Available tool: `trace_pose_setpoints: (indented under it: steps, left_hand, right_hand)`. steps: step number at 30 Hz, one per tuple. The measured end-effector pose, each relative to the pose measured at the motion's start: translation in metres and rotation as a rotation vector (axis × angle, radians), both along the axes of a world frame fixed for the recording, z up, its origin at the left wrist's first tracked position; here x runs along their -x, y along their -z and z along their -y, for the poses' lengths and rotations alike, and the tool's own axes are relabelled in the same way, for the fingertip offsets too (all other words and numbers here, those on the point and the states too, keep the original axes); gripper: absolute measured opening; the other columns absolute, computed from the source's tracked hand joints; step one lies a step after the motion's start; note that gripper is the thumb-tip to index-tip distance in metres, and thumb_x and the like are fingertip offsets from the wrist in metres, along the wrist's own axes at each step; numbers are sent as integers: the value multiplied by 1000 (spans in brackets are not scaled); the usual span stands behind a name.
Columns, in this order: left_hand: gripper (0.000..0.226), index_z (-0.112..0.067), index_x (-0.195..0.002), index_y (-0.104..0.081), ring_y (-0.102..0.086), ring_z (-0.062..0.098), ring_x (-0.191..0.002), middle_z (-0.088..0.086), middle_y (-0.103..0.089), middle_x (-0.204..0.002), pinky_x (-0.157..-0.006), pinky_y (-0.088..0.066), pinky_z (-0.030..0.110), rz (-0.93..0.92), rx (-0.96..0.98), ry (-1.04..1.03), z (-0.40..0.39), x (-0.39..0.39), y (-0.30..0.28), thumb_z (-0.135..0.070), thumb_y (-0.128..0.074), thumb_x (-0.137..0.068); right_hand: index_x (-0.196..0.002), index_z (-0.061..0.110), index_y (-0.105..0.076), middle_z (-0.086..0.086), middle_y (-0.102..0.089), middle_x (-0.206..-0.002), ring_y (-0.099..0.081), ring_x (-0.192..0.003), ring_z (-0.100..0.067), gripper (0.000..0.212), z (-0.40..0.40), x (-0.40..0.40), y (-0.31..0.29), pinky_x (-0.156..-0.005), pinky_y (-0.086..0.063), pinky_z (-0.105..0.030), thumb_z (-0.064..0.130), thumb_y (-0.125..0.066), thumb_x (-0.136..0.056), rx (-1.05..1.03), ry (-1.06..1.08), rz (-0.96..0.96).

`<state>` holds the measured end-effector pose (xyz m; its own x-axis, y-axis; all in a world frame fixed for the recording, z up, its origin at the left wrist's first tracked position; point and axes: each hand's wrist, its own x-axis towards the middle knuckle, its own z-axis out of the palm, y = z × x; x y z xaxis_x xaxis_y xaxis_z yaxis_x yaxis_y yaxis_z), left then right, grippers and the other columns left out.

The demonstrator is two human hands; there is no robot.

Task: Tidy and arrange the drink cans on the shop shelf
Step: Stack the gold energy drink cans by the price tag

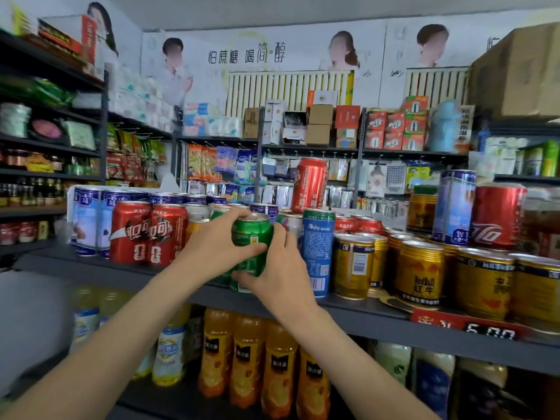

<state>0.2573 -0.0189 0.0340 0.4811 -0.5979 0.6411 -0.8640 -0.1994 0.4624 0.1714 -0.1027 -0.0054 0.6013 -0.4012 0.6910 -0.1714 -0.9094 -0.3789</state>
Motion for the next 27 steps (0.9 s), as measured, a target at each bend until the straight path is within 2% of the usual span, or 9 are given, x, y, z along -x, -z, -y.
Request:
trace_pose_setpoints:
  steps: [2,7,11,15,17,20,22,24,27]
  left_hand:
    - [61,-25,-130,-43,-51,10,-93,-3,-57,-117,-78,-44,24,44,-17,-45,5,3,-2,-41,-68,-77]
    - [59,-24,-128,-42,-50,10,-83,-4,-58,-107,-67,-42,22,81,-49,-128,13,9,-3,-49,-63,-78]
    - [51,-24,-122,-43,-52,14,-83,-2,-60,-107,-68,-43,27,171,-29,-192,19,13,0,-47,-61,-80]
    - [47,-26,-122,-41,-53,13,-86,-7,-54,-103,-69,-44,27,99,-46,-26,20,14,-1,-35,-63,-82]
    - [56,-29,-129,-39,-55,12,-88,-9,-50,-106,-73,-48,25,27,-76,99,17,13,-2,-31,-67,-80]
    - [74,-32,-137,-29,-54,7,-82,-12,-44,-105,-67,-45,14,16,-123,170,16,14,0,-26,-71,-77]
    - [77,-33,-138,-26,-57,9,-80,-7,-49,-103,-69,-48,21,30,-112,148,18,16,3,-27,-72,-76]
    - [78,-35,-138,-25,-58,15,-86,-6,-48,-104,-75,-50,30,22,-87,129,20,16,7,-31,-73,-76]
    - [79,-39,-138,-23,-57,19,-93,0,-48,-113,-79,-49,33,45,-39,83,25,17,15,-37,-72,-75]
  right_hand:
    - [-144,14,-13,-4,-31,-135,-42,-123,-27,96,1,0,-1,-95,-42,-38,39,-74,-73,-6,20,-8]
    - [-148,18,-1,-9,-29,-141,-45,-121,-31,100,3,6,-3,-93,-45,-42,37,-71,-78,-15,45,-48]
    - [-148,22,9,-10,-19,-143,-33,-127,-30,98,1,12,-5,-96,-43,-40,25,-65,-83,84,56,-83]
    - [-147,25,1,-11,-6,-150,-18,-131,-34,91,-1,19,-12,-103,-32,-41,13,-62,-83,177,117,-158]
    - [-146,19,-7,-11,-7,-151,-17,-132,-34,86,1,25,-16,-105,-27,-40,15,-64,-82,268,200,-184]
    - [-144,13,-16,-9,-8,-153,-17,-134,-33,82,6,30,-23,-104,-26,-41,24,-66,-81,420,268,-199]
    - [-144,15,-17,-7,-10,-152,-16,-134,-31,82,12,33,-28,-105,-24,-41,34,-66,-81,461,271,-242]
    - [-144,18,-16,-6,-12,-151,-16,-134,-29,84,19,37,-30,-105,-24,-40,41,-65,-80,472,258,-261]
    - [-145,18,-17,-7,-19,-148,-22,-131,-28,85,26,43,-26,-103,-27,-38,40,-66,-80,485,218,-231]
